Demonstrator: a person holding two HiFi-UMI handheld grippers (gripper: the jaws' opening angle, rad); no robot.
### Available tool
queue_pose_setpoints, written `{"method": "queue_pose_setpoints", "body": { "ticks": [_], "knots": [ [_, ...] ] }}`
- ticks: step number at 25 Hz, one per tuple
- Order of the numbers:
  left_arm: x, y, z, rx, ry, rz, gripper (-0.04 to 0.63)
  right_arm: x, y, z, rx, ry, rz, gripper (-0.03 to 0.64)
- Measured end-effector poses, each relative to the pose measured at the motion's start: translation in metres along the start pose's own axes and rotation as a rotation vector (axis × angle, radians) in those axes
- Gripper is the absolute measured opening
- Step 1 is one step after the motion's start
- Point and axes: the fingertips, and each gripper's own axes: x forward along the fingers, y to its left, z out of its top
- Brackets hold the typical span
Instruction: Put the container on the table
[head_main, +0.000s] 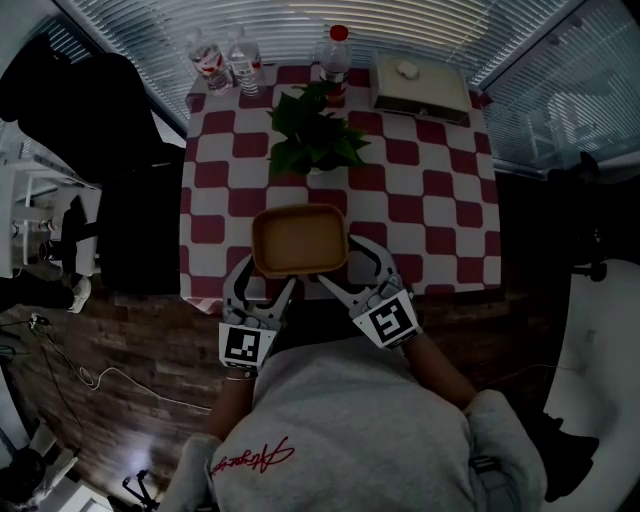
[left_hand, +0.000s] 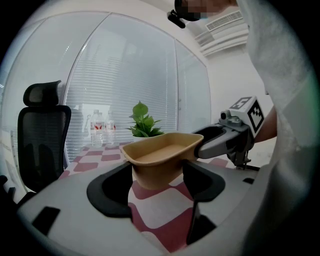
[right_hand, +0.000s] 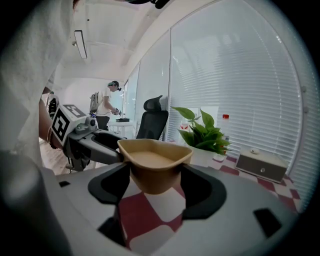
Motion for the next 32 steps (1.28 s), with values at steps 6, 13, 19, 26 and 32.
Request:
{"method": "queue_pose_setpoints", "body": {
  "ticks": [6,13,19,26,32],
  "knots": [
    [0.003,0.002,-0.005,0.008,0.02,0.001,0.311,0.003,-0.001,-0.007,0.021,0.025,0.004,0.322],
    [0.008,0.002,-0.011,0.017,0.045,-0.005,0.311,0.007,-0.003,-0.019,0.033,0.052,0.01,0.319],
    [0.012,0.002,-0.016,0.02,0.065,-0.007,0.311,0.01,-0.004,-0.03,0.037,0.083,0.019,0.316],
    [0.014,0.001,-0.023,0.014,0.094,-0.012,0.311,0.012,-0.002,-0.039,0.053,0.106,0.028,0.314],
    [0.012,0.001,-0.028,0.013,0.108,-0.011,0.311,0.014,0.001,-0.046,0.068,0.127,0.033,0.314]
  ]
}}
